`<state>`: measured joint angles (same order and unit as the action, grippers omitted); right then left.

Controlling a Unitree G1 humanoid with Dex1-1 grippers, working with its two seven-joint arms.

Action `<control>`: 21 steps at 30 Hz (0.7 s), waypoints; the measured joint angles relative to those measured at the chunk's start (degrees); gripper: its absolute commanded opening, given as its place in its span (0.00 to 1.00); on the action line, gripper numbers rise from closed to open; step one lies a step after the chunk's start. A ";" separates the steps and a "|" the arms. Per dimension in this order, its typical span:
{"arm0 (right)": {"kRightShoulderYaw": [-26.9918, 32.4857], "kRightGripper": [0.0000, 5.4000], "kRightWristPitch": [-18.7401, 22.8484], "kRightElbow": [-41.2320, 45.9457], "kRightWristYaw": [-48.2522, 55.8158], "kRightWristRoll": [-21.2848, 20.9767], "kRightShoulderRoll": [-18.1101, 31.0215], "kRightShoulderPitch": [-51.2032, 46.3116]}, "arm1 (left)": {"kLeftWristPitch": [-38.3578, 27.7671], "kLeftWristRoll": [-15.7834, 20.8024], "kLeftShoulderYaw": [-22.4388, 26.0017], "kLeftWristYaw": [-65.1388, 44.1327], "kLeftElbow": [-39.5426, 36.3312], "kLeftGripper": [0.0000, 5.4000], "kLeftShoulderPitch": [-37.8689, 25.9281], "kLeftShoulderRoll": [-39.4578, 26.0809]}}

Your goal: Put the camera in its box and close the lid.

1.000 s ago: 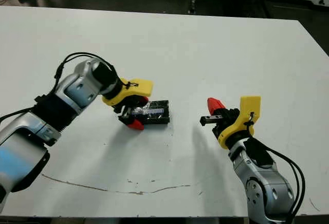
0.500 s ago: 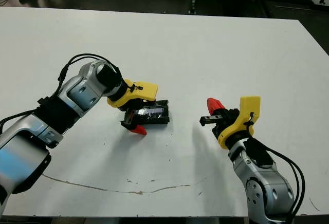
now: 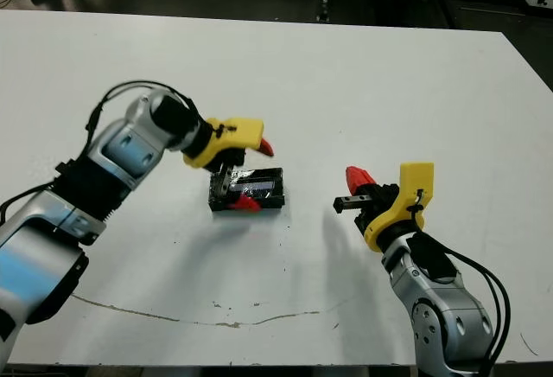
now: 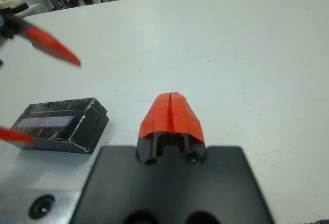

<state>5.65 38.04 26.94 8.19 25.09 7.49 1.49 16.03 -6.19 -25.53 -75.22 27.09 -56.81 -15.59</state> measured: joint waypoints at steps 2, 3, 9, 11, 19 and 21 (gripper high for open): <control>-0.06 0.00 0.00 0.05 -0.01 -0.10 0.02 0.00 | 0.47 0.87 0.72 0.14 0.00 1.00 0.00 0.00; -0.10 0.00 0.00 0.07 -0.01 -0.14 0.04 0.00 | 0.49 1.41 0.97 0.17 0.00 1.00 0.00 0.00; -0.30 0.00 0.01 0.34 -0.08 -0.44 0.27 0.01 | 0.22 3.89 2.79 -0.32 -0.47 1.00 -0.03 -0.27; -0.43 0.00 0.02 0.42 -0.25 -0.84 0.45 0.00 | 3.51 6.03 4.27 -0.86 -2.08 1.00 -0.01 -0.47; -0.42 0.00 0.62 0.66 -0.60 -0.73 0.35 -0.03 | 22.89 10.48 15.30 19.74 -19.72 0.90 5.75 1.15; -0.41 0.00 0.62 0.65 -0.58 -0.63 0.29 -0.01 | 25.09 10.54 15.60 24.43 -22.83 0.85 9.15 2.42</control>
<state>5.24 38.66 27.59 7.62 24.47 7.78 1.48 41.12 4.35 -9.93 -50.79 4.27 -47.66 -13.17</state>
